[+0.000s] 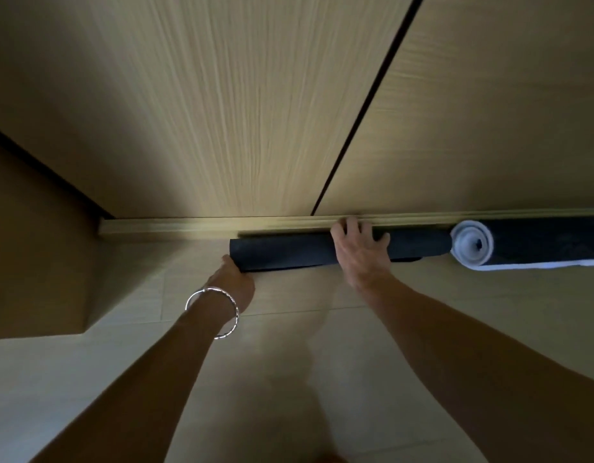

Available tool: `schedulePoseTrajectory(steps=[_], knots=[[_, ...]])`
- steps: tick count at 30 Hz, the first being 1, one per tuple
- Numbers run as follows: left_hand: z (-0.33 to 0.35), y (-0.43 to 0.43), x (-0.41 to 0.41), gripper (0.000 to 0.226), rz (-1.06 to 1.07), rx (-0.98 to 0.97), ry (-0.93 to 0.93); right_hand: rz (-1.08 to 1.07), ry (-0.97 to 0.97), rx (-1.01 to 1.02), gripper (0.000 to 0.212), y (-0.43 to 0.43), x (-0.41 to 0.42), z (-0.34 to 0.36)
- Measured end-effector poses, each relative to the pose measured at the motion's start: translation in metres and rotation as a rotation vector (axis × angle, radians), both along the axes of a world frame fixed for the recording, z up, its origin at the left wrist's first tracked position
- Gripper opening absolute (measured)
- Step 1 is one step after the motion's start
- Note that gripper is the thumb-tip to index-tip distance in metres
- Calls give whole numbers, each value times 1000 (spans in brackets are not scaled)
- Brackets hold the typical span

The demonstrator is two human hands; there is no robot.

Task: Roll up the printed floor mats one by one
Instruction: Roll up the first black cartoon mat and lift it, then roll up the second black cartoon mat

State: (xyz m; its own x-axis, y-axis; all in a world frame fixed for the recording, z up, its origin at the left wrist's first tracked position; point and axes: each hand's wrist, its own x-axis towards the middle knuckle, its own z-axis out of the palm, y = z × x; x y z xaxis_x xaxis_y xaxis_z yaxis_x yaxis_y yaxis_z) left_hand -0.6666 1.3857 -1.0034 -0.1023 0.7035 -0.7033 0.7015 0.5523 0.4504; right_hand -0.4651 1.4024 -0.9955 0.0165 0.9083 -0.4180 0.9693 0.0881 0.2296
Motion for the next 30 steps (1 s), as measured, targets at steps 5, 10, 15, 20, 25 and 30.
schedulePoseTrajectory(steps=[5, 10, 15, 20, 25, 30], knots=[[12, -3, 21, 75, -70, -82, -18, -126, -149, -93, 82, 9, -2, 5], [27, -7, 8, 75, -183, -71, 20, -187, -390, -345, 81, 19, -58, 25], [52, -22, -39, 45, -546, 18, 183, 57, -183, -518, 46, -14, -153, 29], [80, -73, -133, 33, -565, -85, 258, 481, 109, -597, 33, -58, -247, 57], [67, -131, -236, 38, -471, -325, 269, 592, 245, -586, 32, -106, -342, 92], [111, -179, -340, 37, -382, -233, 277, 725, 258, -612, 39, -155, -440, 125]])
